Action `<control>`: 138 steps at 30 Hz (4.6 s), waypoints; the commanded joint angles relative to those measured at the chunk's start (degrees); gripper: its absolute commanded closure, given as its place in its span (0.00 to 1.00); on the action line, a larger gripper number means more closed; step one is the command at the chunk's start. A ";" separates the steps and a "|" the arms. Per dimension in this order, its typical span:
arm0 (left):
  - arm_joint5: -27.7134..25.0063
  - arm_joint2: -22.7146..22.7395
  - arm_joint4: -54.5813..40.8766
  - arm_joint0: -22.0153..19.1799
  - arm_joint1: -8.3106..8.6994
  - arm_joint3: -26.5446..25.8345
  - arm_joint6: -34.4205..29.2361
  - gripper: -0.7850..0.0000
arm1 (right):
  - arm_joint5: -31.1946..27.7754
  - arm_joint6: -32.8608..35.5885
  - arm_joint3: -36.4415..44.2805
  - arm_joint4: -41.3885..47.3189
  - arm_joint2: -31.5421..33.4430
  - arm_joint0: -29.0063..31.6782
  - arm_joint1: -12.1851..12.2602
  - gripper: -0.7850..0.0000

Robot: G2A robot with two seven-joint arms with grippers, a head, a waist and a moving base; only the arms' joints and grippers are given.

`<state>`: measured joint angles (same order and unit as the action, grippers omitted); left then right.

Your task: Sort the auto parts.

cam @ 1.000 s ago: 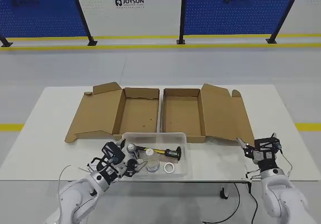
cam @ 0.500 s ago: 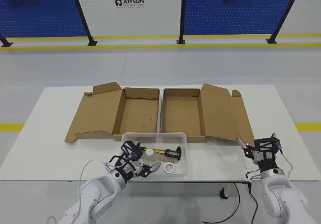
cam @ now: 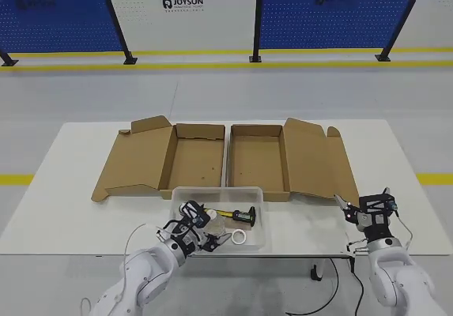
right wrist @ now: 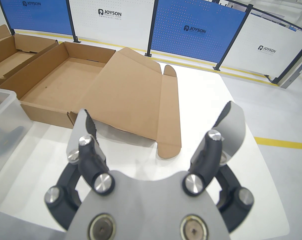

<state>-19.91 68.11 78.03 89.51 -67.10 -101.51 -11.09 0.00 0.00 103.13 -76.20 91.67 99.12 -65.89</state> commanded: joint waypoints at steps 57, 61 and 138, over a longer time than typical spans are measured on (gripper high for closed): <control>1.37 -1.28 -1.60 -3.80 -0.36 -1.15 -0.86 0.00 | 0.00 0.00 0.00 0.00 0.00 0.00 0.00 0.00; 1.37 -1.28 -1.60 -3.80 -0.36 -1.15 -0.86 0.00 | 0.00 0.00 0.00 0.00 0.00 0.00 0.00 0.00; 9.72 -21.59 -13.78 -29.23 -8.66 22.33 -29.85 1.00 | 0.00 0.00 0.00 0.00 0.00 0.00 0.00 0.00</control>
<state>-10.18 46.39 64.17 60.19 -75.77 -78.87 -41.12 0.00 0.00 103.13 -76.20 91.67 99.12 -65.89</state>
